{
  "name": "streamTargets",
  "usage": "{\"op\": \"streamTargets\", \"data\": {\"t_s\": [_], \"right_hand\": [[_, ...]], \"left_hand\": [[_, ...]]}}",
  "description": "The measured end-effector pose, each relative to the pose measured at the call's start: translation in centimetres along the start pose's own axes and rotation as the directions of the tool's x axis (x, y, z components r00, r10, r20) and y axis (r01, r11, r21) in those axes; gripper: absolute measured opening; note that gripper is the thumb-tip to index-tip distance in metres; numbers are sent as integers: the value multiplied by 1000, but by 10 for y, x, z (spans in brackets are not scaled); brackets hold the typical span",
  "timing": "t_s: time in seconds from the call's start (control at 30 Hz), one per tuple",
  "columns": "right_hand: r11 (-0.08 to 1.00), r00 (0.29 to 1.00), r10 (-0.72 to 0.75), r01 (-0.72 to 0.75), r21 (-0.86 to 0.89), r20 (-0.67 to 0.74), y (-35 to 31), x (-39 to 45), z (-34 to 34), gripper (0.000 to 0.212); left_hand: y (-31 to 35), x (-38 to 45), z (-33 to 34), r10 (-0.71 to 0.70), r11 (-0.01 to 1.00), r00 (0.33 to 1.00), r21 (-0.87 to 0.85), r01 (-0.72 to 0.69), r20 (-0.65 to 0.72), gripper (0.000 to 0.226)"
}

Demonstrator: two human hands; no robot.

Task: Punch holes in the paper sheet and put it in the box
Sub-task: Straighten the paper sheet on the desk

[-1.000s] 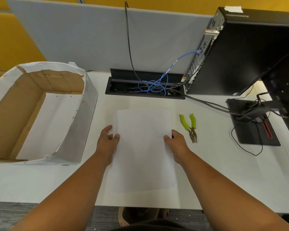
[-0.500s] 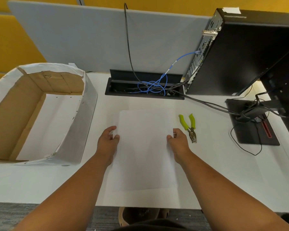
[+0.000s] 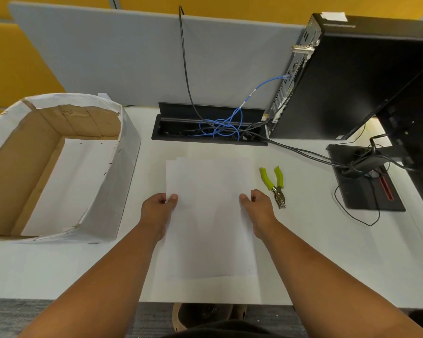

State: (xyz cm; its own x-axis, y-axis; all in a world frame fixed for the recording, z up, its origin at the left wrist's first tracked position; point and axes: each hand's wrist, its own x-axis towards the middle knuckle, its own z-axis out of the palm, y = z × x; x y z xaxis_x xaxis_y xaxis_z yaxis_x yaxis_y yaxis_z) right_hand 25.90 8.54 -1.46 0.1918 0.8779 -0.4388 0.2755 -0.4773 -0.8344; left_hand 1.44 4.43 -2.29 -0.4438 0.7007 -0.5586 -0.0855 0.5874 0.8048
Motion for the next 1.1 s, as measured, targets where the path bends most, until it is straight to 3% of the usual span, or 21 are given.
{"op": "streamTargets", "data": {"t_s": [0.13,0.3,0.37,0.5,0.73,0.93,1.1], "right_hand": [[999,999,-35,35,-42,19,0,0,-2,45],[986,996,-87,81,-146,-35,-2,1,-1,24],[982,994,-102,96,-164,-28,-3,0,-1,5],[975,992,-126,122,-186,-14,-2,0,-1,30],[986,996,-89,86,-142,-18,1,1,1,24],[1000,995,5,-4,-6,99,-6,-4,2,57],[998,994,41,-46,44,98,-32,-8,1,56]], "left_hand": [[1,-4,2,47,999,999,-6,-46,14,15],[0,-6,4,70,997,997,15,-70,30,9],[2,-8,6,78,997,996,28,-79,32,13],[5,-11,8,97,993,995,62,-99,29,22],[6,-15,9,132,987,990,88,-136,49,35],[12,-19,7,168,985,982,24,-171,85,51],[29,-18,3,158,987,980,17,-161,124,63]]}}
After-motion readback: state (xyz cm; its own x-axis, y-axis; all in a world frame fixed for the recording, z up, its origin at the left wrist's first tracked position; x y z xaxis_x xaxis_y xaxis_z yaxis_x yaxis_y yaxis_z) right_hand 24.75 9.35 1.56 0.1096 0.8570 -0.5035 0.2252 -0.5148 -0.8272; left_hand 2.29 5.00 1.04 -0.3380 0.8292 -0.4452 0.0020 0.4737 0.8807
